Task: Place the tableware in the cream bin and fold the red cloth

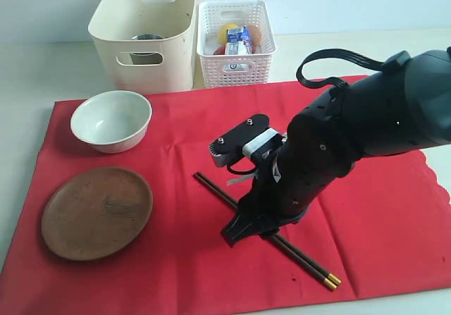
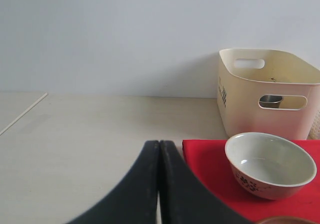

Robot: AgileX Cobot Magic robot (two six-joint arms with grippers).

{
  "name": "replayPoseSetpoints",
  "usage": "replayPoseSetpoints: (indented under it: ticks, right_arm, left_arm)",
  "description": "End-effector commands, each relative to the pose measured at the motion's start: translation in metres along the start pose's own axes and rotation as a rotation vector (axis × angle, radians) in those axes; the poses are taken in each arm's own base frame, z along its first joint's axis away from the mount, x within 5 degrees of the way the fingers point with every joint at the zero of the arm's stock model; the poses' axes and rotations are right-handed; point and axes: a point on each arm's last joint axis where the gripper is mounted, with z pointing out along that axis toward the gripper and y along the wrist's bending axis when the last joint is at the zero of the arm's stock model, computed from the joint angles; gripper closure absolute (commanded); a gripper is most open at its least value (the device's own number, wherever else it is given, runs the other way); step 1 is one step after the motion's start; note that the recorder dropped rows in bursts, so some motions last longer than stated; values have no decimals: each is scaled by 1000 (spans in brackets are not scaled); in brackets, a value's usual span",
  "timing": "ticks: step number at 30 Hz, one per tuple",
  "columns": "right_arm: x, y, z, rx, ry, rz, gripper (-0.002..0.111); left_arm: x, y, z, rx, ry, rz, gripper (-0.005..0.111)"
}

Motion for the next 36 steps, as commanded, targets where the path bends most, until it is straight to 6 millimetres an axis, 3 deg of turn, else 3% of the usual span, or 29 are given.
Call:
replayPoseSetpoints:
  ticks: [1, 9, 20, 25, 27, 31, 36]
  right_arm:
    - [4, -1, 11, 4, 42, -2, 69]
    - [7, -2, 13, 10, 70, -9, 108]
    - [2, -8, 0, 79, 20, -123, 108]
    - [1, -8, -6, 79, 4, -14, 108]
    - [0, -8, -13, 79, -19, 77, 101]
    - [-1, -8, -15, 74, -38, 105, 67]
    - [0, -6, -15, 52, -25, 68, 65]
  left_arm:
    - [-1, 0, 0, -2, -7, -5, 107]
    - [-1, 0, 0, -2, -7, -5, 107]
    - [-1, 0, 0, -2, -7, -5, 107]
    - [-1, 0, 0, -2, -7, -5, 107]
    - [-1, 0, 0, -2, -7, -5, 107]
    - [-1, 0, 0, -2, -7, -5, 107]
    - [-1, 0, 0, -2, -7, -5, 107]
